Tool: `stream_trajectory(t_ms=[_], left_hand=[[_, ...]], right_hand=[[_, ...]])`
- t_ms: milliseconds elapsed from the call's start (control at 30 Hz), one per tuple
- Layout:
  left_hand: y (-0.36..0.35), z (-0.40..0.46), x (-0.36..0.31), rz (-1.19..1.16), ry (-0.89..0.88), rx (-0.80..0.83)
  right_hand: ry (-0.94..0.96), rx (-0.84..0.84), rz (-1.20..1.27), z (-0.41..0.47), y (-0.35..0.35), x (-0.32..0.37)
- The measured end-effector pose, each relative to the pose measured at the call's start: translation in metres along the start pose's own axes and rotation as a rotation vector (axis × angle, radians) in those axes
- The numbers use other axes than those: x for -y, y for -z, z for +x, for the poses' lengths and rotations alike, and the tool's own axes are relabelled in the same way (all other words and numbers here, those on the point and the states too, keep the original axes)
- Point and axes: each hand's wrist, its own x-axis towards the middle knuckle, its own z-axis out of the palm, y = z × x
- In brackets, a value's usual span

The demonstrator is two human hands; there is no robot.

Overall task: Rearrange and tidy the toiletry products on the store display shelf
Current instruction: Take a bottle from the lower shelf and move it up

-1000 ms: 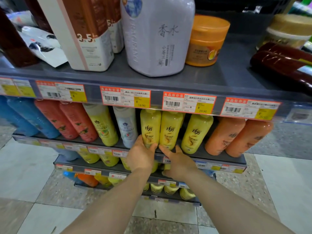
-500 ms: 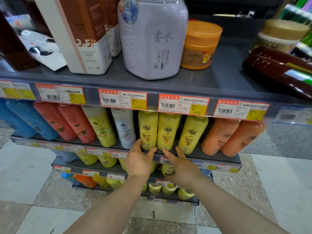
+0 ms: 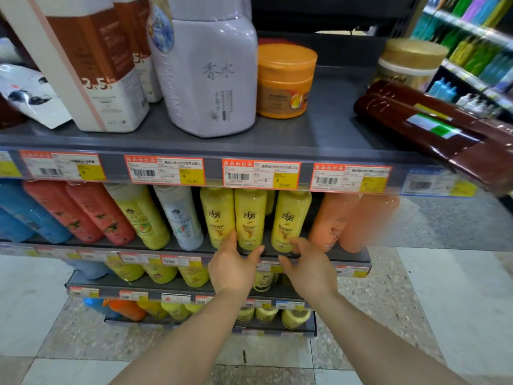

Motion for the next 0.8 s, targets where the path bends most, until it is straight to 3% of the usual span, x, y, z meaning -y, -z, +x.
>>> stream_trajectory(t_ms=[267, 567, 800], left_hand=[[-0.014, 0.001, -0.008, -0.017, 0.034, 0.014], [-0.029, 0.01, -0.017, 0.032, 0.18, 0.0], [-0.028, 0.016, -0.016, 0.088, 0.164, -0.004]], right_hand=[[-0.157, 0.028, 0.102, 0.014, -0.002, -0.003], [-0.158, 0.049, 0.145, 0.033, -0.012, -0.002], [-0.147, 0.03, 0.087, 0.037, -0.021, -0.009]])
